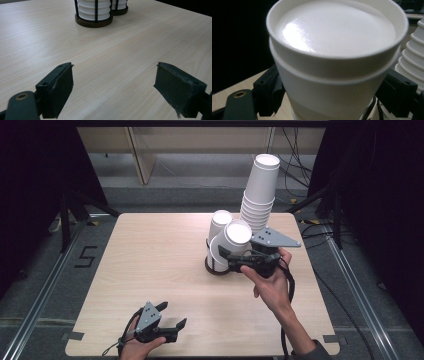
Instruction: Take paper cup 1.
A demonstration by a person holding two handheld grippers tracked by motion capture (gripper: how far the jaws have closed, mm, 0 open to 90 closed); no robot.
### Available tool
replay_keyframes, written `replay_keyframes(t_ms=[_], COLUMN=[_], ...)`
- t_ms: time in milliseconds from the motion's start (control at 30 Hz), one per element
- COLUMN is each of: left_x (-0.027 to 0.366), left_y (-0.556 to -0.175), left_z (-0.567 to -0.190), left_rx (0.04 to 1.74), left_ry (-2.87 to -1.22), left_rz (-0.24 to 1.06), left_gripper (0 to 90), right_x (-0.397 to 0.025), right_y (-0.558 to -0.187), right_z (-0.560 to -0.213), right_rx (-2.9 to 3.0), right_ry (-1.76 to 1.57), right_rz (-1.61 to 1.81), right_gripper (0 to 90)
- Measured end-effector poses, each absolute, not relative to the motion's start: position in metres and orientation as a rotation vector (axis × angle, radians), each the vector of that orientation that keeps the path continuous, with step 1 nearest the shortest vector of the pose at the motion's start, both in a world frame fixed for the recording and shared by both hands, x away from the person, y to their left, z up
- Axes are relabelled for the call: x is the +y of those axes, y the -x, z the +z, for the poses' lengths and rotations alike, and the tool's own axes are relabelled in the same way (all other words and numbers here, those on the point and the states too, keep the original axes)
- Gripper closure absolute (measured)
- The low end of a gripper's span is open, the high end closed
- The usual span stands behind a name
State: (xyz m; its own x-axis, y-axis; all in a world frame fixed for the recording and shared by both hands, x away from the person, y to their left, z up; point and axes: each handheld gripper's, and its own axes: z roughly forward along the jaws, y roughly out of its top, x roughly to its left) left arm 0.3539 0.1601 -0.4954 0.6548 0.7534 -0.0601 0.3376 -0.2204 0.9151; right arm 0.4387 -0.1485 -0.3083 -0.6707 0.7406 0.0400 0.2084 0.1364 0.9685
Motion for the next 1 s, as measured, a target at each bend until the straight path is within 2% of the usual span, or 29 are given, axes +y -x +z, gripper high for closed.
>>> replay_keyframes(t_ms=[400, 1000], left_x=[0.161, 0.160], left_y=[-0.354, -0.354], left_z=[-0.494, -0.494], left_rx=[0.876, 0.865], left_ry=[-1.823, -1.808], left_rz=[0.505, 0.499], left_gripper=[14.6, 14.6], right_x=[-0.152, -0.141], right_y=[-0.417, -0.413], right_z=[-0.318, -0.352], right_rx=[2.033, 2.169], right_ry=[-0.886, -0.881], right_rz=[1.570, 1.511], right_gripper=[18.3, 18.3])
